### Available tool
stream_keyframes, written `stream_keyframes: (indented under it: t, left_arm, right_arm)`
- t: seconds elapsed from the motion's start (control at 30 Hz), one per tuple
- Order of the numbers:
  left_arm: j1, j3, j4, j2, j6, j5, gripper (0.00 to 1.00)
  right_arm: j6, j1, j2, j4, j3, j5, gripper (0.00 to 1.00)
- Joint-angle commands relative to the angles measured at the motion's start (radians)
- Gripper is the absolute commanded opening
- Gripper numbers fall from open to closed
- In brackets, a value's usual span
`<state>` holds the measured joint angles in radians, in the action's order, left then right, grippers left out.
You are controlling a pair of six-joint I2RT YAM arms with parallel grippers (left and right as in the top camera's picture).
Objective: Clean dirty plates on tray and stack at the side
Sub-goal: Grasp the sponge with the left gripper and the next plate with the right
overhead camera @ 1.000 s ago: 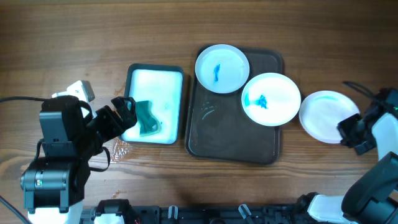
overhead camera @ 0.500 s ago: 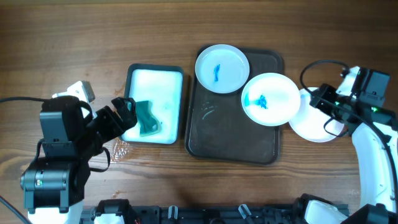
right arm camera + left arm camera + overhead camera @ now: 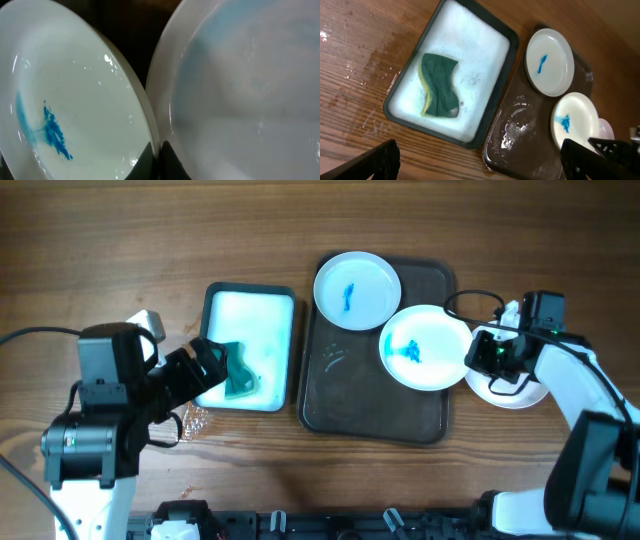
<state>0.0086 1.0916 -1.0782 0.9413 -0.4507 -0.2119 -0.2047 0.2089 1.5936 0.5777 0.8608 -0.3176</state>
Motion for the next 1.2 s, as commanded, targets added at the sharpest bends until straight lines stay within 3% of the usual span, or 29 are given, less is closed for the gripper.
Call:
stream_keyframes:
  t: [0.0,0.1,0.2,0.4,0.47,0.53,0.63,0.7,0.83,0.97,1.03,1.13,1.17]
  left_arm:
    - [0.006,0.012,-0.004,0.038,0.004,-0.031,1.0]
    - [0.006,0.012,-0.008,0.055,0.127,-0.134,1.0]
    - [-0.015,0.012,-0.035,0.064,0.191,-0.132,1.0]
    - [-0.11,0.005,-0.089,0.138,0.151,-0.026,1.0]
    - [-0.145,0.005,-0.088,0.174,0.106,0.022,1.0]
    - [-0.185,0.005,-0.075,0.228,0.064,0.077,1.0]
    - [-0.229,0.005,-0.055,0.321,0.011,0.17,0.96]
    - [-0.244,0.005,-0.033,0.393,-0.033,0.208,0.91]
    - [-0.247,0.005,0.05,0.591,-0.086,0.213,0.58]
    - [-0.246,0.005,0.096,0.783,-0.086,0.21,0.49]
    - [-0.246,0.005,0.099,0.87,-0.096,0.21,0.38]
    - [-0.246,0.005,0.121,0.957,-0.116,0.209,0.04]
    - [-0.246,0.007,0.129,0.956,-0.114,0.209,0.04]
  right_arm:
    - [-0.035,-0.006,-0.178,0.062,0.045,-0.024,0.04]
    - [-0.014,-0.076,-0.314,0.185,0.042,-0.023,0.04]
    - [-0.013,-0.22,-0.322,0.204,-0.006,-0.017,0.04]
    - [-0.527,-0.444,-0.189,-0.042,-0.208,0.131,0.04]
    - [-0.571,-0.448,-0.163,-0.088,-0.214,0.135,0.11]
    - [-0.538,-0.447,-0.167,-0.106,-0.195,0.15,0.29]
    - [-0.355,-0.445,-0.207,-0.019,-0.09,0.171,0.37]
    - [-0.248,-0.445,-0.253,0.104,0.008,0.205,0.38]
    - [-0.127,-0.445,-0.343,0.257,0.122,0.206,0.38]
    - [-0.128,-0.445,-0.386,0.306,0.122,0.206,0.38]
    - [-0.128,-0.445,-0.386,0.319,0.121,0.206,0.38]
    - [-0.136,-0.445,-0.386,0.325,0.121,0.206,0.38]
    - [-0.136,-0.445,-0.386,0.326,0.121,0.206,0.37]
